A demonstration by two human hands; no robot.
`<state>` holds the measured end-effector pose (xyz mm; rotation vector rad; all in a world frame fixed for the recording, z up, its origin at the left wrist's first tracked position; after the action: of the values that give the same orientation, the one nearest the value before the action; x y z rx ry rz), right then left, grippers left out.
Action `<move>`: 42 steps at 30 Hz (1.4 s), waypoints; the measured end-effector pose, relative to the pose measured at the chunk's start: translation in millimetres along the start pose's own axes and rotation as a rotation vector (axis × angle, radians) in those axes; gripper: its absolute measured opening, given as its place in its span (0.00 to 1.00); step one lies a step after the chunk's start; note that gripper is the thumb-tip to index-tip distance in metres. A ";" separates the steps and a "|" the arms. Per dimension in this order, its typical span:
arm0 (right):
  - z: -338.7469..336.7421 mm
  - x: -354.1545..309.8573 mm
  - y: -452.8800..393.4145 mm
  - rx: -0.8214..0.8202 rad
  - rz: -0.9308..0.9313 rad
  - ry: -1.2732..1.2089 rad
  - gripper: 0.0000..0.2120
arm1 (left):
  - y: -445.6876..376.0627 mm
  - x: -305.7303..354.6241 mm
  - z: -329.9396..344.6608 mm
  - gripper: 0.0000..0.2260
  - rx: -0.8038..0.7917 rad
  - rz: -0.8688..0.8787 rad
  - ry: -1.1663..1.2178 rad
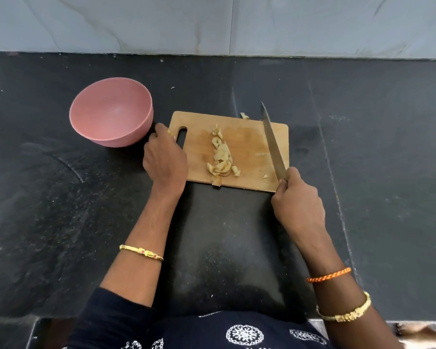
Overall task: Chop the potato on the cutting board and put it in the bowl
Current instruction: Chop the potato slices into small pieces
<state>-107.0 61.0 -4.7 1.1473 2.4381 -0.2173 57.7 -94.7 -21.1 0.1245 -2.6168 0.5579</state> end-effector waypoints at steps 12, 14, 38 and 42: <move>4.4 -16.9 28.2 -0.131 -0.067 -0.011 0.01 | 16.9 -0.2 -10.8 0.12 -0.085 -0.033 -0.124; 6.9 -23.4 27.6 -0.139 -0.100 -0.033 0.01 | 17.8 0.0 -8.8 0.11 -0.058 -0.025 -0.107; 16.9 -46.2 16.8 -0.218 -0.242 -0.149 0.30 | 12.6 -6.2 20.6 0.08 0.116 -0.005 0.636; 24.6 -58.0 7.3 -0.185 -0.200 -0.165 0.26 | 13.4 -6.7 19.7 0.07 0.115 -0.003 0.665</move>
<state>-61.1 17.6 -0.3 0.7767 2.3684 -0.1372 53.0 -90.5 -45.0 -0.0213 -1.9408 0.6203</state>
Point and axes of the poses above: each hand's wrist, its own y-axis away from the middle knuckle, its own z-axis out of the palm, x = y × z, the point moved 2 cm from there along -y, towards the middle knuckle, and after that the axes turned 15 degrees about x, right-handed, at the moved point
